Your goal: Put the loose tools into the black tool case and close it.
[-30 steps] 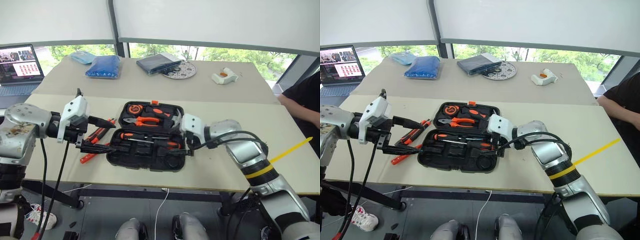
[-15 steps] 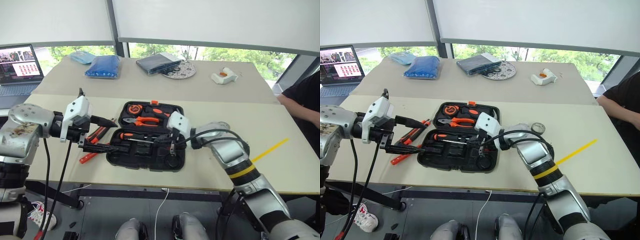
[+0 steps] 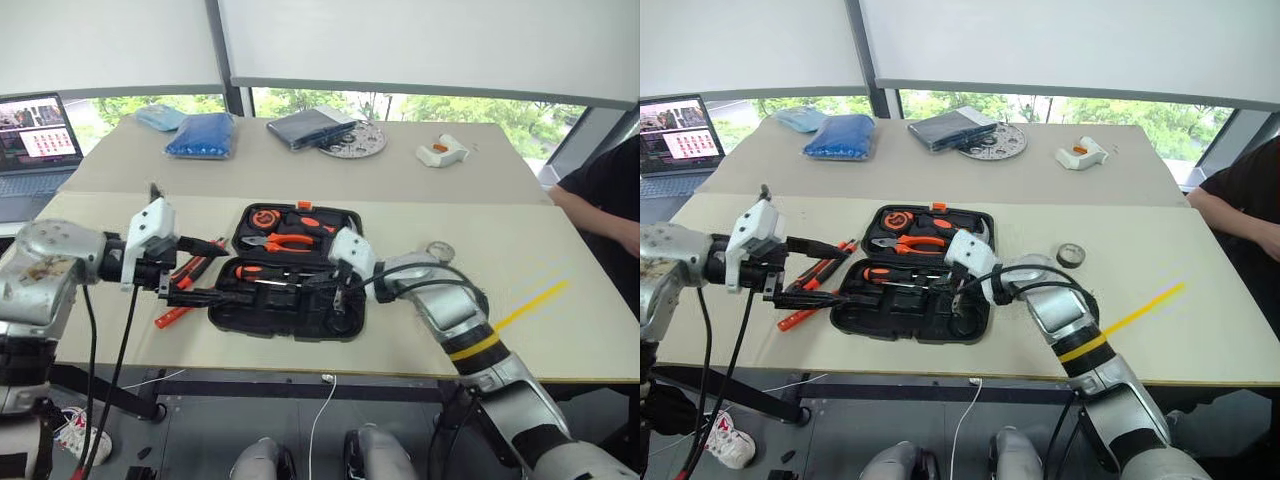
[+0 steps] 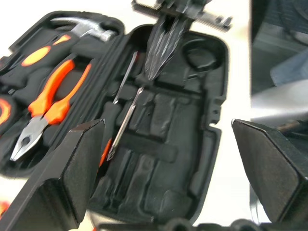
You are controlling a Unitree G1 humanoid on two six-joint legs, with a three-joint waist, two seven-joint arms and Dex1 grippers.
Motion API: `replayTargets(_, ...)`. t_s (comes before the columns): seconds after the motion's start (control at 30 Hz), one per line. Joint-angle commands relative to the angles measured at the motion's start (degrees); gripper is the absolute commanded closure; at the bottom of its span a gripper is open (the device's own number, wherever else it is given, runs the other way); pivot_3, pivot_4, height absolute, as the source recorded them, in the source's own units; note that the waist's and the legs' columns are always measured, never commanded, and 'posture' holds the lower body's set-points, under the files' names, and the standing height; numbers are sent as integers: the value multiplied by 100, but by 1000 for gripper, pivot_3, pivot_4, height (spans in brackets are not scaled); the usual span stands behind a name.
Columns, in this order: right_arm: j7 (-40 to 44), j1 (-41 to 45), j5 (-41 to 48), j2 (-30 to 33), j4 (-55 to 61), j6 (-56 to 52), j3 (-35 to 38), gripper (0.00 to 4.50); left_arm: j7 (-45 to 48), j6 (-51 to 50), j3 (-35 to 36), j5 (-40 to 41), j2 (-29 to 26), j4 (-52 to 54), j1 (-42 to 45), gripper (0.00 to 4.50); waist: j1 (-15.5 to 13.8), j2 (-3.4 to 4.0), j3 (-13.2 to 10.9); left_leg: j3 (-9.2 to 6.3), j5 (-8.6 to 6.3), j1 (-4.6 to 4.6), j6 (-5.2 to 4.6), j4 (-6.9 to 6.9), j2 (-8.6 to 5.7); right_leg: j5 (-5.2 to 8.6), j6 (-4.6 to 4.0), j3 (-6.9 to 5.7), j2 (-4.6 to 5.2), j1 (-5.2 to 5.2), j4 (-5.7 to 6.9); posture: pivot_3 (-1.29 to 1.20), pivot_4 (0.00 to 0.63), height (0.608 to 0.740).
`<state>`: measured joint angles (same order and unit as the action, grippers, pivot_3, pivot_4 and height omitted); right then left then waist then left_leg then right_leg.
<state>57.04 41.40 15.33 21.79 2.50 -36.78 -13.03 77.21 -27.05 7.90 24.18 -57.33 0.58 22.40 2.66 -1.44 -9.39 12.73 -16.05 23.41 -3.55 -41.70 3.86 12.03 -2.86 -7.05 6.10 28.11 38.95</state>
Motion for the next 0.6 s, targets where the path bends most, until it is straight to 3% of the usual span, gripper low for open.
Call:
replayTargets(0.03, 360, -158, 1178, 496, 1390, -809, 842, 2690, -557, -171, 1050, 55, -124, 356, -829, 0, -14, -1, 0, -3, 0, -2, 1, 2, 1, -8, -19, -1, 0, -1, 1, 0, 150, 718)
replayTargets(0.2, 572, -550, 2027, 1269, 2274, -1282, 1434, 957, -967, -196, 2300, -29, 32, 729, -2396, 0, -35, -3, 0, -12, -9, -9, 17, 22, 8, 6, -27, -6, 18, -4, -17, 0, 150, 718)
replayTargets(0.3, 548, -668, 2183, 1569, 2397, -1280, 1557, 76, -1076, -63, 2691, -138, 54, 744, -3001, 0, -43, -3, 0, -11, -32, -14, 57, 43, 4, 24, 6, -7, 30, -6, -32, 0, 150, 718)
replayTargets(0.43, 406, -759, 2311, 1719, 2476, -1258, 1585, 76, -1273, -150, 2575, -187, -61, 662, -2999, 0, -123, -5, 0, -16, -26, -21, 88, 52, 3, 17, 0, -13, 36, -8, -32, 0, 150, 718)
replayTargets(0.6, 211, -898, 2315, 1789, 2726, -1143, 1473, 76, -1406, -634, 1739, -236, -370, 602, -2339, 0, -222, -6, 1, -17, -17, -22, 103, 69, 1, 8, -14, -16, 33, -6, -37, 0, 150, 718)
